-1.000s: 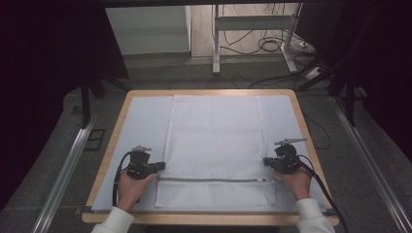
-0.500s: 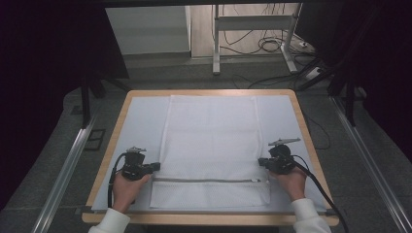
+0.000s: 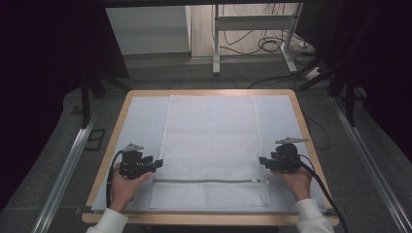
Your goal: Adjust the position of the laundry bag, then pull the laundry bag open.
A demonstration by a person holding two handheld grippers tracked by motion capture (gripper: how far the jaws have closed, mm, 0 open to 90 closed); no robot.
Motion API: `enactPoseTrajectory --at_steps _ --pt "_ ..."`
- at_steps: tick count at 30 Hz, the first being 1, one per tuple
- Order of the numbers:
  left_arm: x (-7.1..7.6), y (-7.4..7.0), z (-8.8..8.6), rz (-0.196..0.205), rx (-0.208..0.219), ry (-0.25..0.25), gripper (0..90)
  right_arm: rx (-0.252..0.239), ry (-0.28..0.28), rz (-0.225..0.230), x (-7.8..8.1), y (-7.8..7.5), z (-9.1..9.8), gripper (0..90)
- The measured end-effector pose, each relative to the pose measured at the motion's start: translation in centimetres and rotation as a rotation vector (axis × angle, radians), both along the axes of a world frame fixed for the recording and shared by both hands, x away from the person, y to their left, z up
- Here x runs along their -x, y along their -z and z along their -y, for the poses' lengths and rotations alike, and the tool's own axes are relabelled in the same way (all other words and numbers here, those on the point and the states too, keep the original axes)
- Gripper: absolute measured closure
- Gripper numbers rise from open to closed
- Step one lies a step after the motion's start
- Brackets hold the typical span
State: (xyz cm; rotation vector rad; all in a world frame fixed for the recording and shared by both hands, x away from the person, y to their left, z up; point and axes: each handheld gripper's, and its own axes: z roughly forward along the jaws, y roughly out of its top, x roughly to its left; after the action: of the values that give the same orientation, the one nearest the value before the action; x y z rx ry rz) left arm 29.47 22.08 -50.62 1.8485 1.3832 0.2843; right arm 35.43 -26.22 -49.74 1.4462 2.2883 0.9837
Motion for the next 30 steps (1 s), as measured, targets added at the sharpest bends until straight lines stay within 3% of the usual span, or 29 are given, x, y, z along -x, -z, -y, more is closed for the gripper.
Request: enactPoseTrajectory --at_steps 3,7,16,23,30 --pt "0.2 -0.6 0.5 0.028 0.004 0.013 31.7 -0.028 0.038 0.044 0.2 -0.4 1.0 27.2" --pt "0.4 -1.1 1.3 0.039 0.000 0.010 27.3 -0.063 0.039 0.068 0.5 -0.8 1.8 24.9" --pt "0.5 -2.2 3.2 0.049 0.015 0.047 27.9 -0.088 0.064 0.094 0.6 -0.9 2.4 16.0" --pt "0.6 -2.6 4.7 0.056 0.007 0.079 28.3 -0.112 0.061 0.106 1.0 -1.1 2.5 15.8" --pt "0.6 -3.0 6.4 0.055 0.008 0.110 29.2 -0.099 0.060 0.120 1.4 -1.2 2.7 16.5"
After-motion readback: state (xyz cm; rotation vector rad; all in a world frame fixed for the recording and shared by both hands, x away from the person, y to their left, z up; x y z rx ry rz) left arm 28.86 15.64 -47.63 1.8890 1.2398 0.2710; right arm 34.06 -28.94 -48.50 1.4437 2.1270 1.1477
